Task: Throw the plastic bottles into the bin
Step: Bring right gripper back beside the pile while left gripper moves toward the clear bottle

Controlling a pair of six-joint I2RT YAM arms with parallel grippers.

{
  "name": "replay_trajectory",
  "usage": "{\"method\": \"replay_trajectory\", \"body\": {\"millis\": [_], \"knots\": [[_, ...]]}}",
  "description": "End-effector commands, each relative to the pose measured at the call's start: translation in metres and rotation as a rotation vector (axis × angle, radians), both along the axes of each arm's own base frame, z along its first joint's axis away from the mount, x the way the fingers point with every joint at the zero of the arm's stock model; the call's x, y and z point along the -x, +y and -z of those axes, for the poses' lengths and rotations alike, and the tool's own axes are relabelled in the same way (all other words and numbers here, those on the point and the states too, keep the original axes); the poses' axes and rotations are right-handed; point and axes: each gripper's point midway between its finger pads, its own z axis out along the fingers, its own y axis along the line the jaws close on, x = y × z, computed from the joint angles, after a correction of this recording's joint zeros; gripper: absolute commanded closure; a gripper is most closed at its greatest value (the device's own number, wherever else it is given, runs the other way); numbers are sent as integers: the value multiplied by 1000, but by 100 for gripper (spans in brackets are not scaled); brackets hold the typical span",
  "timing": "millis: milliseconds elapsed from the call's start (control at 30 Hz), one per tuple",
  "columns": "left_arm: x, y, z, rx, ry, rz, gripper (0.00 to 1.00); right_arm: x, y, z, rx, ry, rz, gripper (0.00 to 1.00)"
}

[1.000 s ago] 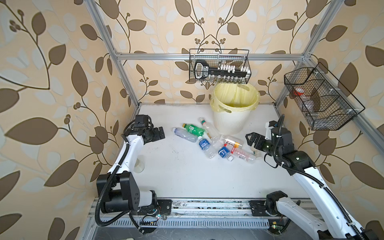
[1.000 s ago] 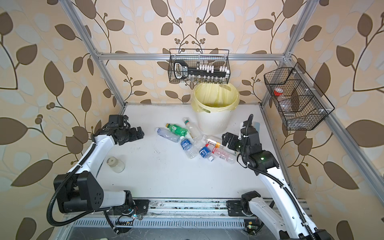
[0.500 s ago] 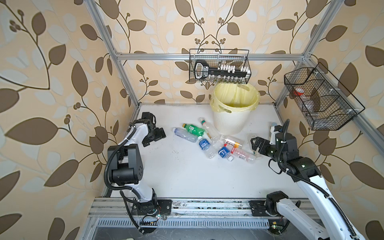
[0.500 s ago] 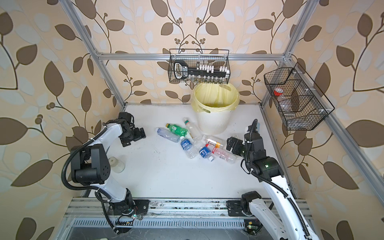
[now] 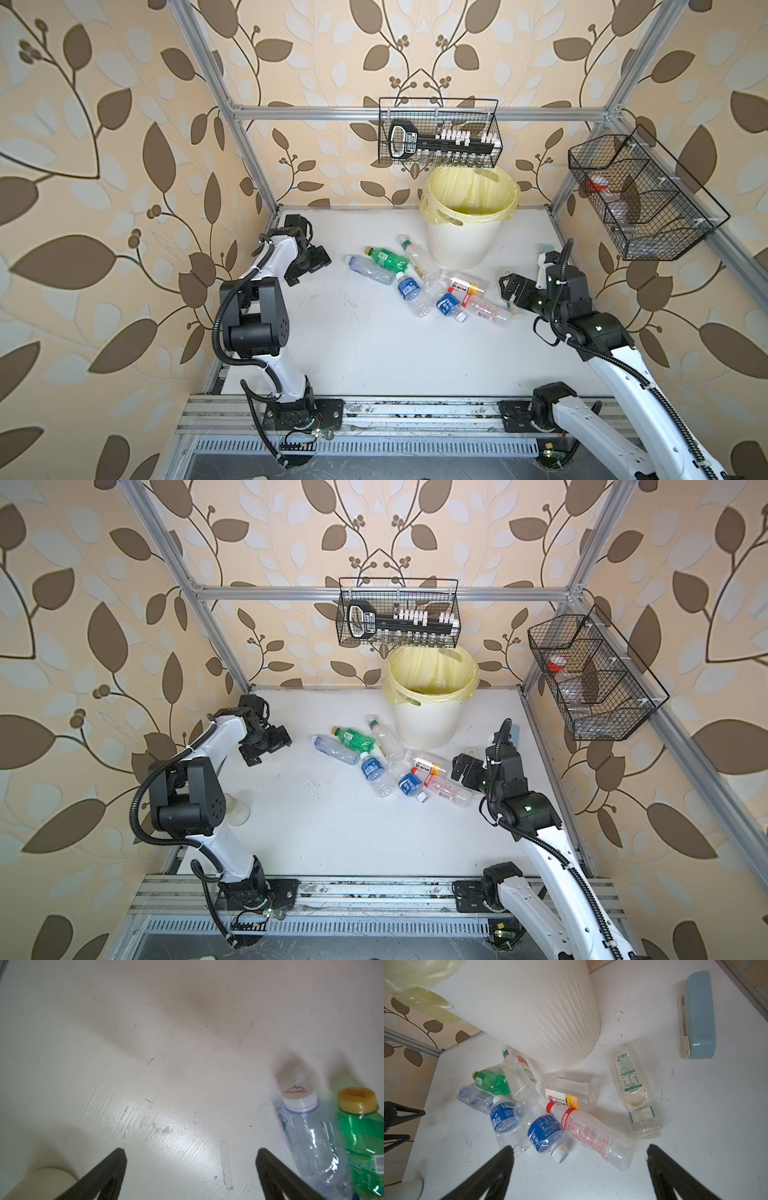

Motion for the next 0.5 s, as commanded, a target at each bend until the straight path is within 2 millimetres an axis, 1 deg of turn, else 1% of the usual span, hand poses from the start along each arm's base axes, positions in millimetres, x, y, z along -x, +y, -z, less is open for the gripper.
{"method": "replay_trajectory", "body": {"millis": [0,100,167,267,367,467], "knots": [[-4,-2,-27,-2,-57,-74,1,1,1,2,-22,-3,5,0],[-9,-12,-28,20,-48,-80,1,3,2,3,-29,5,2,0],[-9,-23,-31,42,-58,-73,1,5,1,5,-26,9,7,0],[-9,-40,-42,38,-97,-67,1,7,-2,10,-22,14,20,0],[-14,-57,-48,37,-115,-59,1,8,-1,15,-34,19,28,0],[-18,-70,-47,37,-100,-40,1,7,1,19,-46,30,21,0]]}}
